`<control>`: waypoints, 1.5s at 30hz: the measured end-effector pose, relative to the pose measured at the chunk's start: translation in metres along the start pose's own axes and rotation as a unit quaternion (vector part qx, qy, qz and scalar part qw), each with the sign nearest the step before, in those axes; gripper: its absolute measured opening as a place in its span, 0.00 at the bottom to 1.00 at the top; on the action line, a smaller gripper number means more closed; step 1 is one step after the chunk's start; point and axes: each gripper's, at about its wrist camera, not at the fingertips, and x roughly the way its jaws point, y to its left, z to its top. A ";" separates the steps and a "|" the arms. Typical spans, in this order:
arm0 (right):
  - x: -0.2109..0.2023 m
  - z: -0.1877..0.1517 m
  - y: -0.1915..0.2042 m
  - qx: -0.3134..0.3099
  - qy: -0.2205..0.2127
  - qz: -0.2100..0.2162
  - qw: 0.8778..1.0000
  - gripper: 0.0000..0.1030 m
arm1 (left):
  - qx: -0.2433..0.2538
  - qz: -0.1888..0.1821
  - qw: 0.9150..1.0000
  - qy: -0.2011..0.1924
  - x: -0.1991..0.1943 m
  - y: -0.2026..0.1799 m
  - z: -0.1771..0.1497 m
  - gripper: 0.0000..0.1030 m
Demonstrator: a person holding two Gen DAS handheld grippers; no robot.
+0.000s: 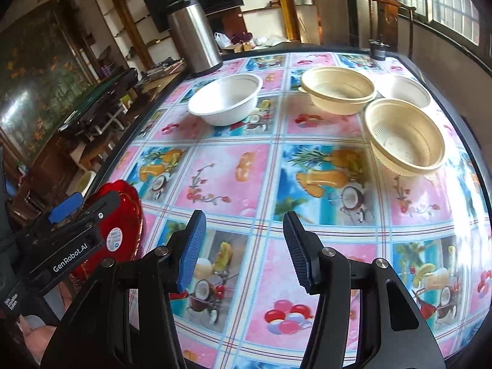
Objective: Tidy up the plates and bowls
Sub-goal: 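Move both tools toward the white bowl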
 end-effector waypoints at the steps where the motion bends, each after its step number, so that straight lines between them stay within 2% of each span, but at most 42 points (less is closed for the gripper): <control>1: 0.000 0.001 -0.002 0.002 -0.001 -0.001 1.000 0.51 | 0.003 -0.001 1.000 -0.001 0.001 -0.004 0.002 0.76; 13: 0.010 0.028 -0.012 0.001 0.000 -0.012 1.000 0.51 | 0.017 -0.021 1.000 0.002 0.019 -0.037 0.027 0.76; 23: 0.027 0.066 -0.014 -0.001 -0.007 -0.010 1.000 0.51 | 0.017 -0.013 0.999 0.026 0.050 -0.040 0.051 0.76; 25: 0.032 0.074 -0.015 0.004 -0.015 -0.003 1.000 0.51 | 0.021 0.002 0.999 0.028 0.055 -0.039 0.056 0.76; 34: 0.076 0.107 -0.017 0.012 0.010 0.005 1.000 0.51 | 0.007 -0.004 0.998 0.063 0.087 -0.025 0.083 0.76; 39: 0.102 0.124 -0.023 0.022 0.024 0.005 0.999 0.51 | -0.001 -0.018 0.997 0.080 0.109 -0.021 0.099 0.76; 45: 0.129 0.145 -0.030 0.046 0.025 0.030 0.998 0.51 | -0.024 -0.042 0.994 0.101 0.137 -0.012 0.121 0.76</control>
